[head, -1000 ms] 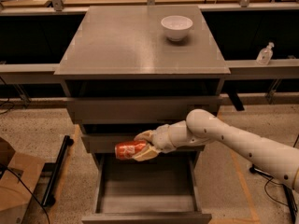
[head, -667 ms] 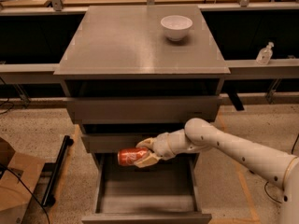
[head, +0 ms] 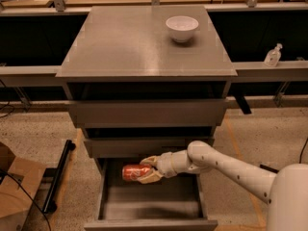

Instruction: Place coke can into bottom drawer

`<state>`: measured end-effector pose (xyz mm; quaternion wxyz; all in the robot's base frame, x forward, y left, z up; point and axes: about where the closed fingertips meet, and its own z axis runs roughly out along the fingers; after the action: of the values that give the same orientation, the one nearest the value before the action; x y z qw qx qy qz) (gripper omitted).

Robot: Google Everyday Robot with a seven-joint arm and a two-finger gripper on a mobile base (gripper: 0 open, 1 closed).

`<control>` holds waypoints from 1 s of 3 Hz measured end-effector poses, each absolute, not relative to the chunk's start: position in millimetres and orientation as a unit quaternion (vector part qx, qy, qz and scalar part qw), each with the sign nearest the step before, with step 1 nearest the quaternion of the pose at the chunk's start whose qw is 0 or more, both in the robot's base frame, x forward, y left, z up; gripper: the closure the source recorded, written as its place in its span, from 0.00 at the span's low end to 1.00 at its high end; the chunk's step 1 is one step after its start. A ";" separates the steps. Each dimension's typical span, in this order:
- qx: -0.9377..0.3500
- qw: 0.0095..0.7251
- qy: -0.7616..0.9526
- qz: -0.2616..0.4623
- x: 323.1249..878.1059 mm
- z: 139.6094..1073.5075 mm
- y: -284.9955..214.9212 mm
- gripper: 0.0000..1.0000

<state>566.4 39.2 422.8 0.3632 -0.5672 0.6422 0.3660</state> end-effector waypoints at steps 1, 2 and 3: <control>-0.545 0.374 0.650 0.375 568.1 371.0 43.0 1.00; -0.541 0.371 0.652 0.381 563.3 361.2 45.5 1.00; -0.529 0.356 0.666 0.387 564.7 339.0 49.0 1.00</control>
Offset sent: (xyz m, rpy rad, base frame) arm 0.0017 0.0034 -0.0463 0.0300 0.0153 -0.0343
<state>564.7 49.0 339.0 0.3563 -0.5295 0.6657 0.3867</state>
